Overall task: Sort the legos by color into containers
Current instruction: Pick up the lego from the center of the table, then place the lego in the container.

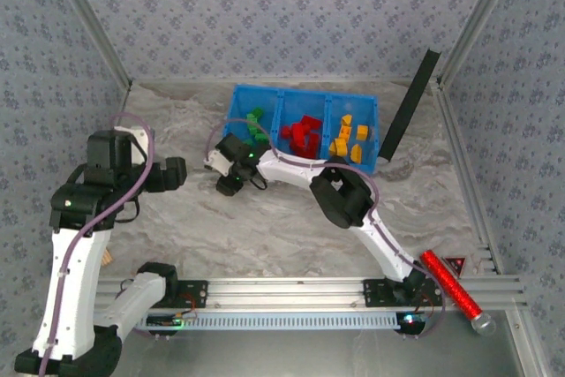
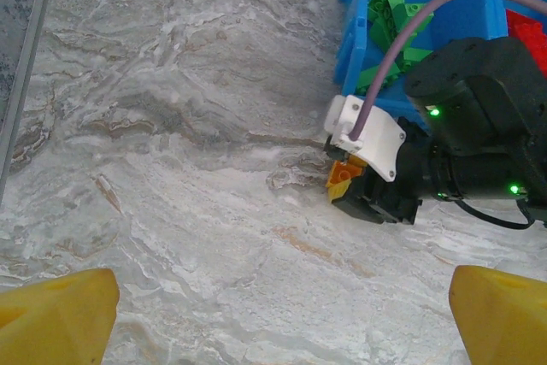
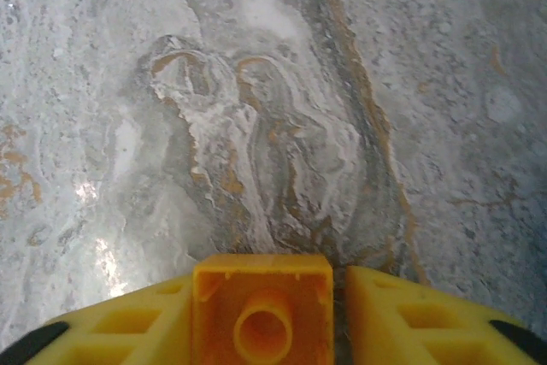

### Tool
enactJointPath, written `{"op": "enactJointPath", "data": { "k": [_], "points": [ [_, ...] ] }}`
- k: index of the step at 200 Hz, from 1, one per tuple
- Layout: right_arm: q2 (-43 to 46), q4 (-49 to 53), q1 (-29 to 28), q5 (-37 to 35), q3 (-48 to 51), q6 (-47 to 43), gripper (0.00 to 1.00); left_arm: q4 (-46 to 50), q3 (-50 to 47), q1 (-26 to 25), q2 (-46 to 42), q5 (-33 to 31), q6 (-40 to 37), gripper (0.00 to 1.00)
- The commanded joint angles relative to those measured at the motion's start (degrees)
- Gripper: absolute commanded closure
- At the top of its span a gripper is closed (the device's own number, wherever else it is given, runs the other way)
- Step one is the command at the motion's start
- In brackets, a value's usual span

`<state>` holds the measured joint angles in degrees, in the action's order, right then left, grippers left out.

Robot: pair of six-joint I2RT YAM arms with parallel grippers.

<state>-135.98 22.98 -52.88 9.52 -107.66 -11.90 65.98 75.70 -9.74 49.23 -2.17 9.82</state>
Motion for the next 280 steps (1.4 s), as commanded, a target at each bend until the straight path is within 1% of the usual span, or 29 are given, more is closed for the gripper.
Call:
{"op": "enactJointPath", "data": {
  "k": [1,22,37,71,82,99,117,129,145,162,182,199,219,238,266,280],
  "points": [
    [4.59,1.09,2.04,2.05,5.96,2.59,0.59,-1.80,0.45,0.31,0.25,-0.02,-0.95,0.01],
    [11.80,-0.50,3.99,4.20,12.10,4.71,0.63,-5.98,-2.45,0.32,-0.31,-0.35,0.03,0.01],
    [17.25,-0.09,5.01,4.06,15.75,5.55,0.64,-9.36,-4.80,0.33,-0.70,-0.90,1.38,0.01],
    [29.56,2.35,8.50,2.87,22.39,8.05,0.65,-16.28,-10.26,0.33,-1.49,1.71,3.00,0.01],
    [32.92,3.03,10.27,1.37,23.94,8.98,0.65,-17.37,-10.82,0.29,-0.96,2.12,3.03,0.01],
    [36.76,4.52,14.68,-2.73,25.34,10.47,0.66,-18.89,-11.65,0.33,0.51,3.80,2.68,0.01],
    [38.50,7.09,20.55,-7.85,25.28,13.33,0.66,-22.13,-13.46,0.32,1.17,9.10,0.51,0.01],
    [39.41,7.54,24.18,-10.30,25.57,15.16,0.67,-24.74,-15.07,0.33,0.83,11.23,-0.21,0.01],
    [39.44,7.74,28.88,-11.84,25.49,18.04,0.67,-26.57,-16.02,0.33,0.82,11.61,-0.51,0.01],
    [37.93,6.90,33.19,-11.11,25.10,20.62,0.67,-26.39,-15.73,0.33,2.10,11.45,-0.31,0.01],
    [33.52,7.83,37.58,-10.86,22.96,24.19,0.67,-25.71,-14.77,0.33,3.68,12.22,0.13,0.01],
    [29.84,7.36,40.07,-10.22,21.92,26.22,0.67,-24.53,-13.46,0.33,4.44,12.73,-0.37,0.01],
    [25.40,7.13,41.23,-9.54,20.49,27.01,0.67,-23.24,-12.02,0.31,5.03,12.77,-0.94,0.01],
    [21.98,7.64,41.11,-10.79,18.63,26.89,0.66,-22.31,-11.03,0.33,5.82,12.63,-1.11,0.01],
    [19.68,9.74,39.31,-16.27,16.65,24.98,0.60,-21.27,-10.51,0.33,7.39,11.66,-1.95,0.01],
    [19.31,10.27,38.54,-17.58,16.30,24.01,0.55,-21.02,-10.07,0.25,8.25,11.33,-2.14,0.01]
  ]
}}
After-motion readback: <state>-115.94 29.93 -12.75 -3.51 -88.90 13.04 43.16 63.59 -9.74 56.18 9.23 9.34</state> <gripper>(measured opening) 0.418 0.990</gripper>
